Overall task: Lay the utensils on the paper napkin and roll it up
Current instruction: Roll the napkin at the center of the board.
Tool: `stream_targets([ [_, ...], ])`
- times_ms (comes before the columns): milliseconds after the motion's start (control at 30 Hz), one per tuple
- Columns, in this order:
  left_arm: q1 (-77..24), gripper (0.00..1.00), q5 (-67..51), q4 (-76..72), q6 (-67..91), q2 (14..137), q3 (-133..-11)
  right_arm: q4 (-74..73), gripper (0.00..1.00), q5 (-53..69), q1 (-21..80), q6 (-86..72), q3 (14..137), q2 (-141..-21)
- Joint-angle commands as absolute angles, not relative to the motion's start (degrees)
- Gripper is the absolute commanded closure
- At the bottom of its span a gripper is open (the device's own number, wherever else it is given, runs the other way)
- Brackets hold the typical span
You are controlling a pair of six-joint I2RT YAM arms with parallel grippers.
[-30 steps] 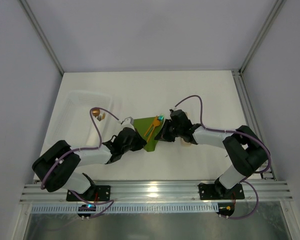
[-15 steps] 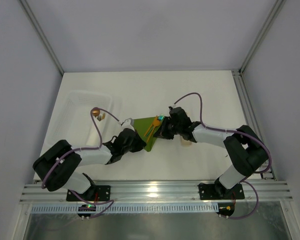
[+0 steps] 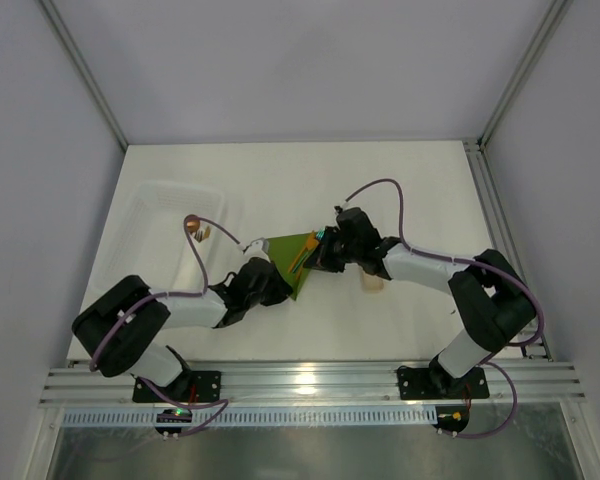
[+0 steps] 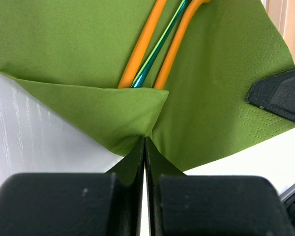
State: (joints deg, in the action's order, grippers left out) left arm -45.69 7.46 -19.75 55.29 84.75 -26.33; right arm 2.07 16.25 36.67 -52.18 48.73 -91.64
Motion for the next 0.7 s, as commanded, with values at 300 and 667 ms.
stream_targets([
  [300, -46.0, 1.00, 8.5, -19.6, 55.4, 86.0, -26.1, 0.4, 0.96, 16.9, 38.1, -49.8, 56.8, -95.1],
  [667, -45.9, 1.00, 8.4, -19.9, 55.5, 86.2, -25.6, -3.2, 0.96, 17.6, 38.8, -48.4, 63.8, -100.1],
])
